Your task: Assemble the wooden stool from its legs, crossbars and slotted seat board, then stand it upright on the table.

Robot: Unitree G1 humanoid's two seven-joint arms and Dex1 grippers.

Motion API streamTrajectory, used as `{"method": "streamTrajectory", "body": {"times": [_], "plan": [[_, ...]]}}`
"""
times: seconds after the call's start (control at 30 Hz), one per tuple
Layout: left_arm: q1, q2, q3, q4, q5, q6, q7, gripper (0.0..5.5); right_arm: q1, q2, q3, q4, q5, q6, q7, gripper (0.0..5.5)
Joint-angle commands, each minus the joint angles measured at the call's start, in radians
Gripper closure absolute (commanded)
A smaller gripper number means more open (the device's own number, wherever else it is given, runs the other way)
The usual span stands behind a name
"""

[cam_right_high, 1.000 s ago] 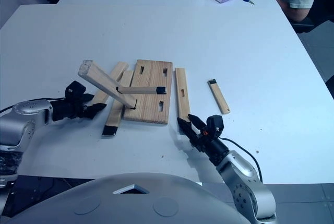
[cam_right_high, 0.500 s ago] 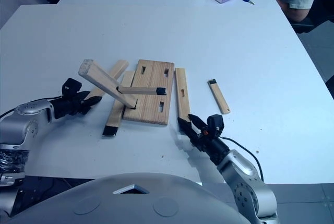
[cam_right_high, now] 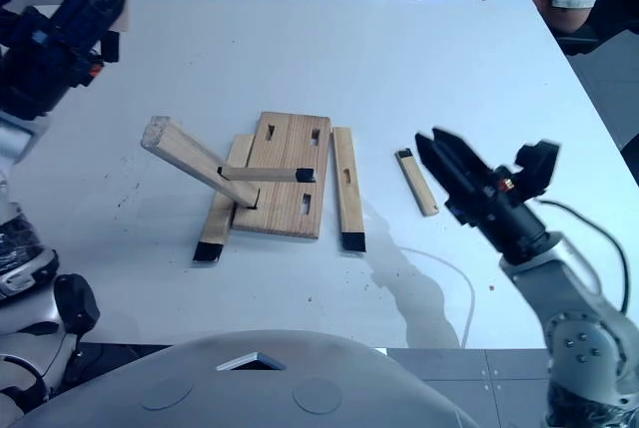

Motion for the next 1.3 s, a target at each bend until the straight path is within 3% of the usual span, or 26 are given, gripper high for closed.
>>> {"method": "streamTrajectory", "body": {"times": [0.03, 0.17, 0.33, 0.6, 0.73, 1.1, 1.3], "plan": [[-0.087, 0.188, 0.011, -0.208, -0.277, 0.098, -0.191, 3.49, -0.239, -0.248, -0.036, -0.131, 0.301, 0.045, -0.033, 2.64], [0.018, 0.206, -0.060, -0.323, -0.276, 0.098, -0.251, 3.49, -0.400, -0.342, 0.076, -0.117, 0.333, 0.080, -0.057, 2.07], [0.098, 0.215, -0.134, -0.351, -0.160, 0.050, -0.303, 3.49, -0.501, -0.357, 0.192, -0.097, 0.289, 0.125, -0.036, 2.04], [0.246, 0.253, -0.172, -0.357, -0.074, 0.024, -0.438, 3.49, -0.568, -0.324, 0.233, -0.070, 0.269, 0.132, 0.039, 2.04], [0.247, 0.268, -0.212, -0.326, -0.014, 0.003, -0.488, 3.49, -0.583, -0.305, 0.219, -0.080, 0.322, 0.115, 0.030, 2.04], [0.205, 0.265, -0.260, -0.328, -0.026, -0.003, -0.498, 3.49, -0.577, -0.254, 0.332, -0.115, 0.209, 0.143, 0.021, 2.04], [0.222, 0.274, -0.280, -0.326, 0.013, -0.013, -0.503, 3.49, -0.568, -0.263, 0.333, -0.120, 0.185, 0.145, 0.051, 2.97]]}}
